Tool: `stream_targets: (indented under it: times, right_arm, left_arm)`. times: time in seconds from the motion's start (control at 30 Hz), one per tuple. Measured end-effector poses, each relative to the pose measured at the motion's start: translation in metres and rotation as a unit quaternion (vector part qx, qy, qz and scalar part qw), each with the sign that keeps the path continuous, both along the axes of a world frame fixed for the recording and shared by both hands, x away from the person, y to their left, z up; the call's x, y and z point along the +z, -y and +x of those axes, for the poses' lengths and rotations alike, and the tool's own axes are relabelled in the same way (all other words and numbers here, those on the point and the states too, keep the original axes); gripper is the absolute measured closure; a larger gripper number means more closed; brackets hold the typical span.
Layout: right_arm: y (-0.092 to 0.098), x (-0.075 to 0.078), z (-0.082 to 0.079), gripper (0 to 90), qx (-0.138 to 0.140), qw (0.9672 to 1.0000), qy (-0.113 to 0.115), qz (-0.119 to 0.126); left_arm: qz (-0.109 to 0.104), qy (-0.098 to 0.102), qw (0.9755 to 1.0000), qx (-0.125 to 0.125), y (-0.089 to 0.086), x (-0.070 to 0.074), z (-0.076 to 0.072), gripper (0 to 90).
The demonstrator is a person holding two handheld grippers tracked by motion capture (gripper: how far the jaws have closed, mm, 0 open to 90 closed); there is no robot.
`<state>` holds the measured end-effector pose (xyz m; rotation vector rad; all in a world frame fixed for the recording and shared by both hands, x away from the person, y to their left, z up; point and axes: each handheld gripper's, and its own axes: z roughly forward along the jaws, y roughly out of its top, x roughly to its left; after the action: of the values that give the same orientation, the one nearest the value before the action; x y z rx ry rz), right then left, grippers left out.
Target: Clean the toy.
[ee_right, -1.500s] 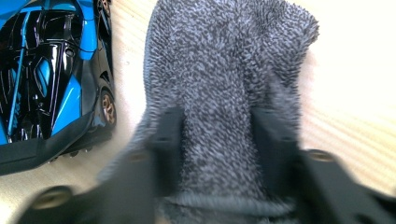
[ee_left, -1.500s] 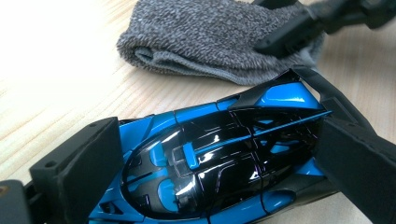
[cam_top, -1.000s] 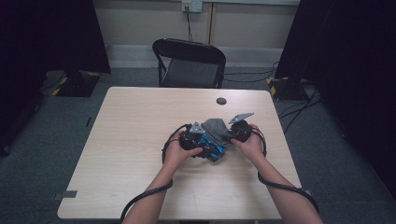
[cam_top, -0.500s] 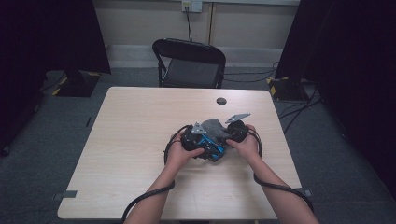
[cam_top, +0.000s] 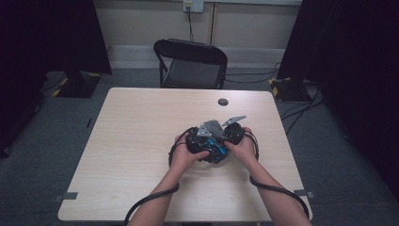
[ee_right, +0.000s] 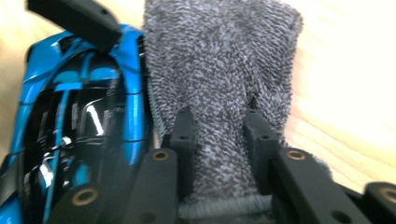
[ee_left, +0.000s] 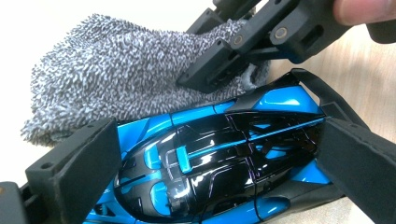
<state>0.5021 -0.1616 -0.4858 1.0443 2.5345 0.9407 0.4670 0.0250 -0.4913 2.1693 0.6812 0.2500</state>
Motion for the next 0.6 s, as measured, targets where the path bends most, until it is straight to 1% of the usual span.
stream_targets:
  times: [0.07, 0.1, 0.17, 0.2, 0.37, 0.5, 0.53, 0.6]
  right_arm:
    - [0.000, 0.001, 0.000, 72.9, 0.008, 1.0000, -0.003, -0.001]
    - [0.000, 0.001, 0.000, 72.9, 0.008, 1.0000, -0.003, -0.001]
    - [0.000, 0.001, 0.000, 73.9, 0.023, 0.9997, -0.001, -0.004]
    - [0.000, 0.002, -0.001, 74.4, 0.030, 0.9995, -0.004, -0.004]
    - [0.006, 0.002, -0.001, 74.7, 0.042, 0.9990, -0.010, 0.007]
    - [0.009, 0.003, -0.001, 74.7, 0.051, 0.9986, -0.011, 0.008]
    - [0.012, 0.003, -0.001, 74.7, 0.058, 0.9981, -0.017, 0.008]
    - [0.015, 0.004, -0.001, 74.7, 0.063, 0.9978, -0.020, 0.005]
  left_arm:
    - [-0.002, 0.002, 1.0000, 0.000, 0.000, -0.001, 0.000, 0.0]
    - [-0.002, 0.002, 1.0000, 0.000, 0.000, -0.001, 0.000, 0.0]
    - [-0.002, 0.002, 1.0000, 0.000, 0.000, 0.000, 0.000, 0.0]
    - [-0.002, 0.000, 1.0000, 0.000, 0.000, 0.000, 0.000, 0.0]
    - [-0.003, 0.000, 1.0000, -0.001, 0.000, 0.000, 0.000, 0.0]
    - [-0.003, 0.000, 1.0000, -0.001, 0.000, 0.000, 0.000, 0.0]
    - [-0.003, 0.001, 1.0000, -0.001, 0.000, 0.000, 0.000, 0.0]
    - [-0.003, 0.001, 1.0000, -0.002, 0.000, 0.000, 0.000, 0.0]
